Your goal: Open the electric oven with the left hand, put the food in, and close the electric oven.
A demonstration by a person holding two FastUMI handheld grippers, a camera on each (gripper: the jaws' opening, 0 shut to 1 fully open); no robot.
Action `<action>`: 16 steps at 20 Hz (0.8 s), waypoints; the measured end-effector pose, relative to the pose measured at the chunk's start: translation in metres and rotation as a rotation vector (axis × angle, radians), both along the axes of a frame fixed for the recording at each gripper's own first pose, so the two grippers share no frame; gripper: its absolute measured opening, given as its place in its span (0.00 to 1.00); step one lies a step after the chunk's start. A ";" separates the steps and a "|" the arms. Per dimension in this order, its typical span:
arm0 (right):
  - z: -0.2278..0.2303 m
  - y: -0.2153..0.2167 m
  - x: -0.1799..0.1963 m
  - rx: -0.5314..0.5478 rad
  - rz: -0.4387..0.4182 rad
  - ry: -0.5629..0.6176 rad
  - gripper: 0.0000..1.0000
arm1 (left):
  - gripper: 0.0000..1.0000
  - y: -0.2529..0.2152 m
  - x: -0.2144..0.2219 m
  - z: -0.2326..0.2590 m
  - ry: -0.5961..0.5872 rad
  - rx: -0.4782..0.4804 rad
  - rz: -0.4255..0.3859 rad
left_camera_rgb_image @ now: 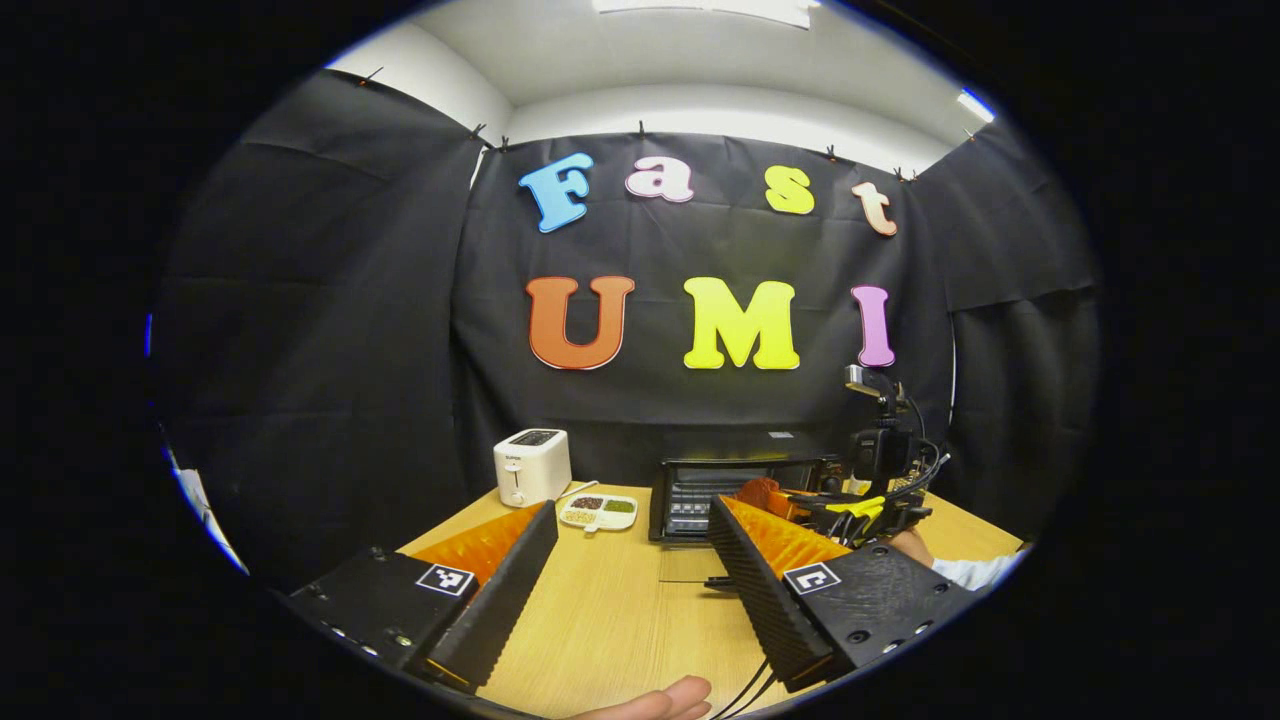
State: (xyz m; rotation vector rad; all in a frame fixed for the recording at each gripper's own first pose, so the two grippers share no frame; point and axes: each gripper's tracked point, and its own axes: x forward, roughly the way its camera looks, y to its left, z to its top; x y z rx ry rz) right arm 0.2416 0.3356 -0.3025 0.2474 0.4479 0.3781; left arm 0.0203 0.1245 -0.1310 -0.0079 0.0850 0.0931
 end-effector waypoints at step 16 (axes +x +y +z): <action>-0.071 0.007 0.128 0.600 -0.355 0.248 0.10 | 0.96 0.035 0.003 -0.028 0.069 0.001 0.034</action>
